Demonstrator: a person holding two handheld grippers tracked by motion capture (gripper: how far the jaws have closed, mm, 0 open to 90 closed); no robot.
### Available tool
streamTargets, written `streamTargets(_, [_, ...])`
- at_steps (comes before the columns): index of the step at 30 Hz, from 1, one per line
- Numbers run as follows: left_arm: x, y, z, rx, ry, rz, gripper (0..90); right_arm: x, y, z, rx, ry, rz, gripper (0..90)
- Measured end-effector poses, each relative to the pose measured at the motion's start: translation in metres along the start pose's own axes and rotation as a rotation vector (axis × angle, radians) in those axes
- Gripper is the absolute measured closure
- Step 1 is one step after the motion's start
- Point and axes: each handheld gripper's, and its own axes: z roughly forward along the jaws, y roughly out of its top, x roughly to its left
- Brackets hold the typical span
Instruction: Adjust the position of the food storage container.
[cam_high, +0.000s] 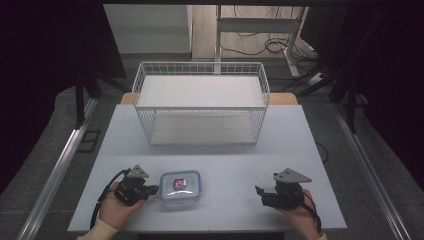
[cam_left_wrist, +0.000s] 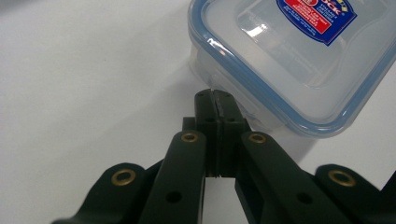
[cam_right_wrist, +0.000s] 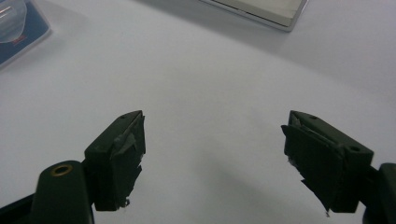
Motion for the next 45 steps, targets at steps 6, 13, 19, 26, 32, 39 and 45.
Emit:
streamTargets(6, [-0.003, 0.002, 0.003, -0.003, -0.013, 0.003, 90.0, 0.000, 0.000, 0.000, 0.001, -0.002, -0.001, 21.0])
streamTargets(13, [-0.010, 0.014, 0.012, 0.002, -0.040, 0.017, 90.0, 0.002, 0.000, 0.000, 0.000, 0.000, -0.004, 21.0])
streamTargets(19, [-0.020, 0.026, 0.025, 0.021, -0.075, 0.041, 90.0, 0.001, 0.000, 0.001, 0.000, -0.004, 0.003, 21.0])
streamTargets(26, [-0.028, 0.036, 0.036, 0.020, -0.089, 0.054, 89.9, 0.006, 0.001, 0.001, 0.001, 0.000, -0.003, 21.0])
streamTargets(32, [-0.035, 0.045, 0.044, 0.033, -0.108, 0.075, 90.0, 0.008, 0.002, 0.001, 0.002, 0.002, -0.008, 21.0])
streamTargets(39, [-0.038, 0.053, 0.052, 0.027, -0.116, 0.072, 90.0, 0.008, 0.001, 0.002, 0.003, -0.001, -0.009, 21.0])
streamTargets(45, [-0.037, 0.055, 0.054, 0.023, -0.112, 0.077, 89.9, 0.010, 0.001, 0.004, 0.009, 0.003, -0.015, 21.0])
